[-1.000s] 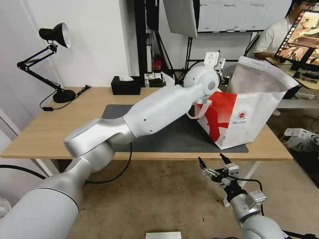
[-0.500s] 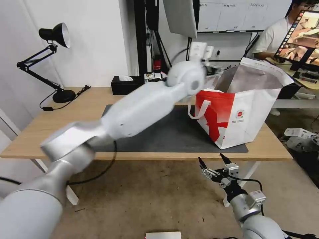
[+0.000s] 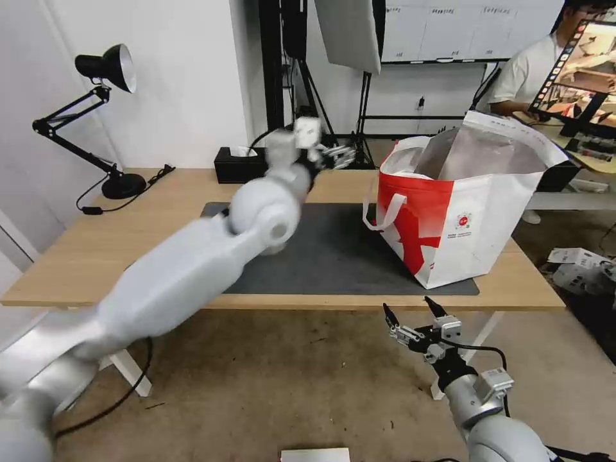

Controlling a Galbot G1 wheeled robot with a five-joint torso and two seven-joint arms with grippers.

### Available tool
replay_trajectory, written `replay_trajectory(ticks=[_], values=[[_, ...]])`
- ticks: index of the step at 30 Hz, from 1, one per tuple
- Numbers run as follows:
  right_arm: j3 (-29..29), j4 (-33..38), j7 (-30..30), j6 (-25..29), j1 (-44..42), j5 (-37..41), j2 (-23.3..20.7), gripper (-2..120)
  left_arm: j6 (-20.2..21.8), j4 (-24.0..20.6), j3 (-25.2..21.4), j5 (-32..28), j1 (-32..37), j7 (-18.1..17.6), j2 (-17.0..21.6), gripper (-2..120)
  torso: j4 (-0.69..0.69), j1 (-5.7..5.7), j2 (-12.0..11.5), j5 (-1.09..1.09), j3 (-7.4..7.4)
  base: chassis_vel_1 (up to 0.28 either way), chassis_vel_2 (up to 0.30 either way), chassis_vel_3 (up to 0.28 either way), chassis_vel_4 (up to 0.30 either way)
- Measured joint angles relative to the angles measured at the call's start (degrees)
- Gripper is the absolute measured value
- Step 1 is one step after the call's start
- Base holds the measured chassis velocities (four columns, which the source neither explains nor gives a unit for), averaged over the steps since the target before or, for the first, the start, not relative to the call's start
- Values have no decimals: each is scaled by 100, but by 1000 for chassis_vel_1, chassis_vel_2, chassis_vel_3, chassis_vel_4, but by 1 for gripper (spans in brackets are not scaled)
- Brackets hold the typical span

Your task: Pick up the trash from the table and place it into the takeout bag.

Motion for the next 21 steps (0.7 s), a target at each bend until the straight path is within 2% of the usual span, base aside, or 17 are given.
replay_trajectory(ticks=[1, 2, 3, 6, 7, 9, 10, 11, 13, 14, 17, 18, 21], values=[[0, 0, 0, 0, 0, 0, 0, 100, -40, -80, -116, 58, 154, 52, 76, 100, -1, 0, 0, 1, 0, 0, 0, 0, 0], [0, 0, 0, 0, 0, 0, 0, 100, -192, -346, -554, 279, 774, 249, 307, 100, 0, 0, 0, 1, 0, 0, 0, 0, 0], [0, 0, 0, 0, 0, 0, 0, 100, -192, -346, -554, 279, 774, 249, 307, 100, 0, 0, 0, 1, 0, 0, 0, 0, 0], [0, 0, 1, 0, 0, 0, 0, 100, -547, -808, -1570, 857, 2295, 560, 647, 100, 2, 0, 0, 0, 0, 0, 0, 0, 0], [0, 0, 1, 0, 0, 0, 0, 100, -547, -808, -1570, 857, 2295, 560, 647, 100, 2, 0, 0, 0, 0, 0, 0, 0, 0], [0, -1, 0, 0, 0, 0, 0, 100, -657, -999, -2109, 1338, 3130, 601, 740, 100, 0, -1, 0, 1, 0, 0, 0, 0, 0], [0, -1, 0, 0, 0, 0, 0, 100, -657, -999, -2109, 1338, 3130, 601, 740, 100, 0, -1, 0, 1, 0, 0, 0, 0, 0], [0, 0, 0, 0, 0, 0, 0, 100, -675, -1120, -2388, 1614, 3631, 600, 753, 100, 0, 0, 0, 1, 0, 0, 0, 0, 0], [0, 0, 0, 0, 0, 0, 0, 100, -694, -1247, -2760, 1958, 4284, 600, 698, 100, -1, 0, 0, 2, -1, 0, 0, 0, 0], [0, 0, 0, 0, 0, 0, 0, 100, -694, -1247, -2760, 1958, 4284, 600, 698, 100, -1, 0, 0, 2, -1, 0, 0, 0, 0], [0, 0, 0, 0, 0, 0, 0, 100, -810, -1334, -3440, 2550, 5324, 771, 334, 100, -1, 0, 0, 2, 0, 0, 0, 0, 0], [0, 0, 0, 0, 0, 0, 0, 100, -810, -1334, -3440, 2550, 5324, 771, 334, 100, -1, 0, 0, 2, 0, 0, 0, 0, 0], [0, 0, 0, -1, 0, 0, 0, 100, -889, -1430, -3992, 2962, 6256, 1080, -123, 100, 0, -1, 0, 2, 0, 0, 0, 0, 0]])
